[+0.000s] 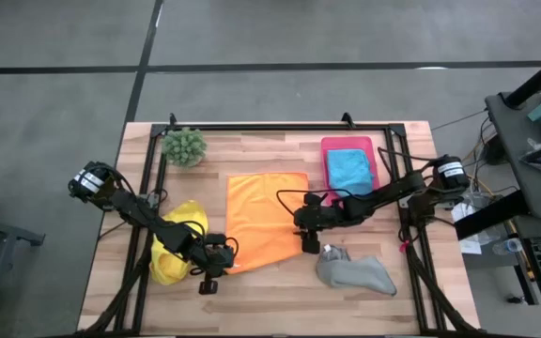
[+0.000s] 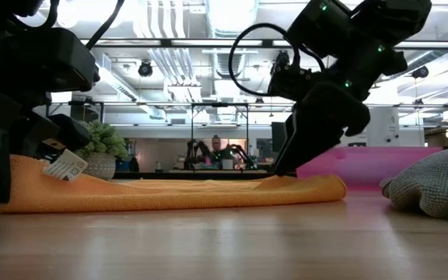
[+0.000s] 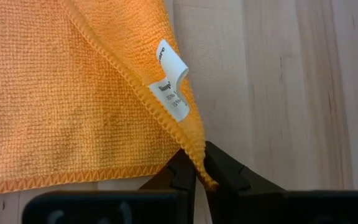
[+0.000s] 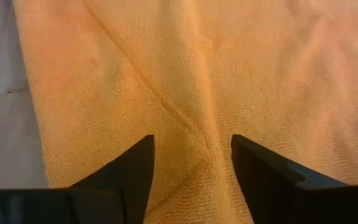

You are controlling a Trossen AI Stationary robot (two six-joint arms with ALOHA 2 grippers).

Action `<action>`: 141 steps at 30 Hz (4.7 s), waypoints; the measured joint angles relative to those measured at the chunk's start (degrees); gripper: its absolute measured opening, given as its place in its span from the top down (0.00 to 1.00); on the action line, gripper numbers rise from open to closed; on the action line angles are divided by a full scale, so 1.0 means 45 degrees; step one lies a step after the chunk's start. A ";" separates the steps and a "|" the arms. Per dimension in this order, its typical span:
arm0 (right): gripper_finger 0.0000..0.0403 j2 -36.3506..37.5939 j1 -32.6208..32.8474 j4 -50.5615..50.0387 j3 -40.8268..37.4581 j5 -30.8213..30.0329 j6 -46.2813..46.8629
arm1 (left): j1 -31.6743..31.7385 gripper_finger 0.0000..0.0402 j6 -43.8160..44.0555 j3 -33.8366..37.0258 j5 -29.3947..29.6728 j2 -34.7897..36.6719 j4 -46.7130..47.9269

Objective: Fold microfiber towels
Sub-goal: Fold the orange microfiber cloth

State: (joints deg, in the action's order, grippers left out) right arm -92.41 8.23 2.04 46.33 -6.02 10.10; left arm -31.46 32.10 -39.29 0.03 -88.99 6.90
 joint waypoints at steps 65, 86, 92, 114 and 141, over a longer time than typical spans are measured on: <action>0.98 0.0744 0.0704 -0.0771 0.0261 0.0392 -0.0573 | 0.0000 0.98 0.0024 0.0011 0.0047 0.0830 0.0080; 0.98 0.2961 0.2330 -0.2063 0.0261 -0.0868 -0.0576 | 0.0876 0.98 0.0756 -0.0692 -0.0867 0.2518 0.2746; 0.98 0.3315 0.1451 -0.2623 0.0261 -0.2910 -0.1467 | 0.2222 0.98 -0.0568 -0.0673 0.0862 0.3306 0.4776; 0.98 0.2260 -0.2329 -0.1802 0.0261 -0.3643 -0.4136 | 0.7469 0.98 -0.5940 -0.0379 0.2642 0.3667 0.5285; 0.98 0.1519 -0.3234 -0.0670 0.0261 -0.3672 -0.5706 | 0.8222 0.96 -0.5882 -0.0345 0.2864 0.3164 0.4495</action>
State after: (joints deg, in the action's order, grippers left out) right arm -85.58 -6.32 -0.97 47.51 -22.55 -15.58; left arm 5.54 5.63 -40.84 12.92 -74.75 27.12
